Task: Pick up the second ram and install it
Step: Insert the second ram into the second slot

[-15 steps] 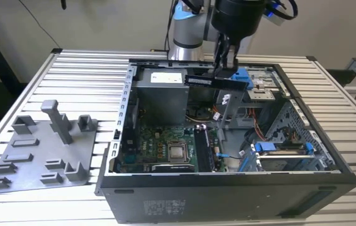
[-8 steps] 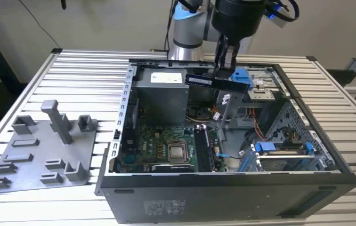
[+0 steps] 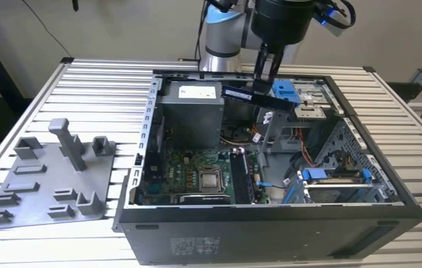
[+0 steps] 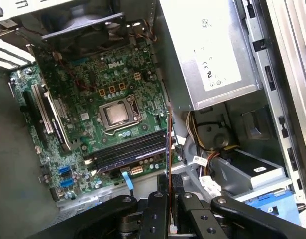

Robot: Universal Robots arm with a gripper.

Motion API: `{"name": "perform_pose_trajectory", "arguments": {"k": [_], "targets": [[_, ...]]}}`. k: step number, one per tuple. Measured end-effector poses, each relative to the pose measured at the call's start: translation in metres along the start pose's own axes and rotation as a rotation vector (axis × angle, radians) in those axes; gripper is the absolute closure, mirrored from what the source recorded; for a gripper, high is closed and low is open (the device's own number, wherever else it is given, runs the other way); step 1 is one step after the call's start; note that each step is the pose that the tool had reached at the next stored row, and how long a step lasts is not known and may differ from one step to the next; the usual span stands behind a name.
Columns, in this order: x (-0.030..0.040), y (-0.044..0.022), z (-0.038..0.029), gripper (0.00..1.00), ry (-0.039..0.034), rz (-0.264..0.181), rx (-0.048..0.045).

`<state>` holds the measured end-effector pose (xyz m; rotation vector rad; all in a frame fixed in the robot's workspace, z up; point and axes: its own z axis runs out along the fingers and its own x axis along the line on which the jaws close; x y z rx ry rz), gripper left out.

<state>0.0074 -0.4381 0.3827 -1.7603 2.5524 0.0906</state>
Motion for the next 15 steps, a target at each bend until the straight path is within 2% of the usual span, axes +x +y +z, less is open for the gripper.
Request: {"name": "perform_pose_trajectory", "arguments": {"k": [15], "targets": [[0.0,0.0,0.0003,0.86,-0.0058,0.222,0.0147]]}}
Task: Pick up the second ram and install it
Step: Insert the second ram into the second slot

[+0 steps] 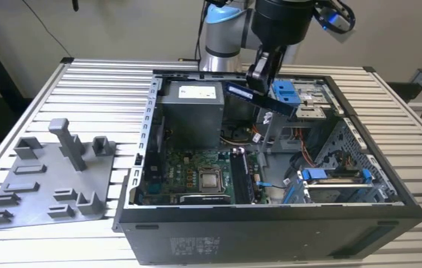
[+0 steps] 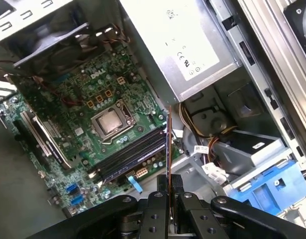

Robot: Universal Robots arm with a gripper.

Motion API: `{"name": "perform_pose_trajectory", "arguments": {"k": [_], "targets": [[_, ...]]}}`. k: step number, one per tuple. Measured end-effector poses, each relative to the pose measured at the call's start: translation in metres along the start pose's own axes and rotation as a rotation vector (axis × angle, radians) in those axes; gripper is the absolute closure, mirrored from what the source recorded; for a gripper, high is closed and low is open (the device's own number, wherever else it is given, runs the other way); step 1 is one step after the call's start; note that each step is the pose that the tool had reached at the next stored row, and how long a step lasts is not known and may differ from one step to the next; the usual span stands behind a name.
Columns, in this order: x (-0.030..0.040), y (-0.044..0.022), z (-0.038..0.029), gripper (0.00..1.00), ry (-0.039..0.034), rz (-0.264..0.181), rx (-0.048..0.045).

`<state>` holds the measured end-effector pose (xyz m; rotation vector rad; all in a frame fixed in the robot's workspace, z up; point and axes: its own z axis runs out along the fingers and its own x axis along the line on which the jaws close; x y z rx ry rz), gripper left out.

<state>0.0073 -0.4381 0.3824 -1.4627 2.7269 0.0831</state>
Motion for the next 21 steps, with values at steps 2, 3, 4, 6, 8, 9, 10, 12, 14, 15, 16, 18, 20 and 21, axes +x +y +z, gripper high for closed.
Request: {"name": "perform_pose_trajectory", "arguments": {"k": [2,3,4,6,8,9,10,12,14,15,16,18,20,21], "targets": [[0.0,0.0,0.0001,0.86,-0.0008,0.033,0.0021],[0.0,0.0,0.0,0.86,-0.0011,0.047,0.0031],[0.0,0.0,0.0001,0.86,-0.0016,0.062,0.0041],[0.0,0.0,0.0002,0.86,-0.0024,0.092,0.006],[0.0,0.0,0.0003,0.86,-0.003,0.119,0.0079],[0.0,0.0,0.0004,0.86,-0.0034,0.133,0.0088],[0.0,0.0,0.0004,0.86,-0.0038,0.147,0.0097],[0.0,0.0,0.0006,0.86,-0.0044,0.174,0.0115],[0.0,0.0,0.0007,0.86,-0.0051,0.198,0.013],[0.0001,0.0,0.0008,0.86,-0.0053,0.209,0.0138],[0.0001,0.0,0.0009,0.86,-0.0056,0.219,0.0145],[0.0001,0.0,0.0012,0.86,-0.0061,0.24,0.0158],[0.0001,-0.0001,0.0014,0.86,-0.0065,0.259,0.0171],[0.0001,-0.0001,0.0015,0.86,-0.0067,0.268,0.0177]]}}
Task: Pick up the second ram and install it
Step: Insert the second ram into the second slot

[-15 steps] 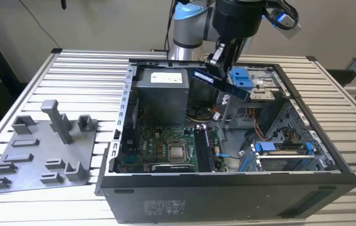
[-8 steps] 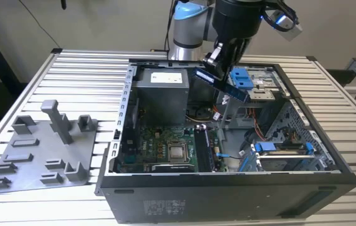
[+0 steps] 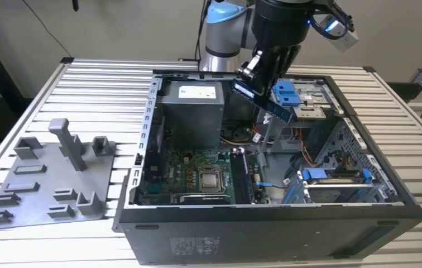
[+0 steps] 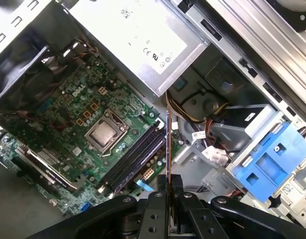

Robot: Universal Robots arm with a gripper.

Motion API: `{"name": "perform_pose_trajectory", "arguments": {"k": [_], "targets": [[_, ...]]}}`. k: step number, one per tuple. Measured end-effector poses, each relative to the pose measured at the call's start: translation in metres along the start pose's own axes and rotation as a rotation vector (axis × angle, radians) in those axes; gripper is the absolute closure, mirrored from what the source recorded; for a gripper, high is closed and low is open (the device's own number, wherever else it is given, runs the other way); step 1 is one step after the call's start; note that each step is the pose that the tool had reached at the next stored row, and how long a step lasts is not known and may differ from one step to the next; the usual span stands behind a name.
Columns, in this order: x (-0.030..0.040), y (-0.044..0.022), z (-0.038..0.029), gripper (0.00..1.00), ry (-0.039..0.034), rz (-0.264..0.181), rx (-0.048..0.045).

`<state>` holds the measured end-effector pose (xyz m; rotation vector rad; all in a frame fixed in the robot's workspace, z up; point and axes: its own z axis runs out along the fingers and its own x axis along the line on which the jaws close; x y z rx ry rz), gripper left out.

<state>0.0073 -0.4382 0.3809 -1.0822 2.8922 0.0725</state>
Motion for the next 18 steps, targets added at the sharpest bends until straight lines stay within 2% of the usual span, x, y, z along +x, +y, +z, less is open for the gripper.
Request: {"name": "perform_pose_trajectory", "arguments": {"k": [15,18], "targets": [[0.0006,-0.0003,0.0042,0.86,-0.0037,0.139,0.0091],[0.0009,-0.0005,0.0048,0.86,-0.0026,0.159,0.0101]]}}
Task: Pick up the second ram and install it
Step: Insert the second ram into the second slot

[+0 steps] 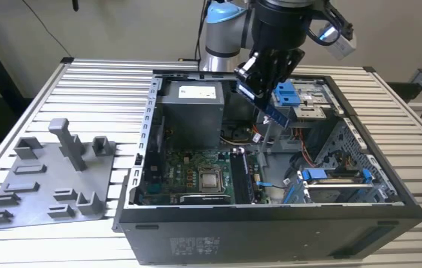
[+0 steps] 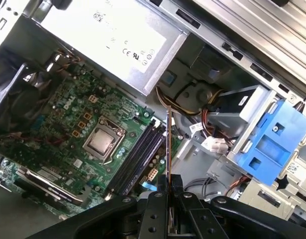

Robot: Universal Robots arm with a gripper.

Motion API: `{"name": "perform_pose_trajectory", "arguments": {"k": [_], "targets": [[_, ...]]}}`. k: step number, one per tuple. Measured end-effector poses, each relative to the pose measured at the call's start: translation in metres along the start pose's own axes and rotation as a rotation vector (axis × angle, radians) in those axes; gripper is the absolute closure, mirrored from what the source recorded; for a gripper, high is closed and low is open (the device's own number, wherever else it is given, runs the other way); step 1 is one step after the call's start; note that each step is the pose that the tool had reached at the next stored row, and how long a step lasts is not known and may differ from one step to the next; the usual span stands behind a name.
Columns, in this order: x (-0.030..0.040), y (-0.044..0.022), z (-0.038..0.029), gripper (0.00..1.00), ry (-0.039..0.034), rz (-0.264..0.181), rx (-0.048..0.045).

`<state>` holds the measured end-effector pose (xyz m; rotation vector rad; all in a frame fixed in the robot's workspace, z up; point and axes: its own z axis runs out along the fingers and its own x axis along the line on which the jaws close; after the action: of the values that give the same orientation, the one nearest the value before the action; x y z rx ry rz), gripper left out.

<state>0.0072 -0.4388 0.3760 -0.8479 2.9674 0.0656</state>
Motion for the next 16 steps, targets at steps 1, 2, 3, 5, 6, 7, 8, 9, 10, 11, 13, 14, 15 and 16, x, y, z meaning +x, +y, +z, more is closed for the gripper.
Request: {"name": "perform_pose_trajectory", "arguments": {"k": [1,2,3,5,6,7,8,9,10,11,13,14,15,16], "targets": [[0.0001,-0.0001,0.0002,0.86,0.0012,0.005,-0.0003],[0.0002,-0.0002,0.0005,0.86,0.0022,0.011,-0.0003],[0.0002,-0.0003,0.0007,0.86,0.0035,0.017,-0.0006],[0.0002,-0.0004,0.0015,0.86,0.0041,0.034,-0.0002],[0.0003,-0.0004,0.0019,0.86,0.0038,0.046,0.0006],[0.0003,-0.0004,0.0026,0.86,0.0034,0.061,0.0014],[0.0004,-0.0005,0.0033,0.86,0.003,0.077,0.0024],[0.0004,-0.0005,0.0039,0.86,0.0026,0.091,0.0033],[0.0004,-0.0005,0.0044,0.86,0.0022,0.104,0.0041],[0.0005,-0.0005,0.0051,0.86,0.0019,0.121,0.0053],[0.0006,-0.0005,0.0064,0.86,0.0008,0.157,0.0074],[0.0006,-0.0006,0.0071,0.86,0.0003,0.175,0.0085],[0.0007,-0.0006,0.0077,0.86,-0.0001,0.193,0.0097],[0.0007,-0.0005,0.0082,0.86,-0.0007,0.211,0.0108]]}}
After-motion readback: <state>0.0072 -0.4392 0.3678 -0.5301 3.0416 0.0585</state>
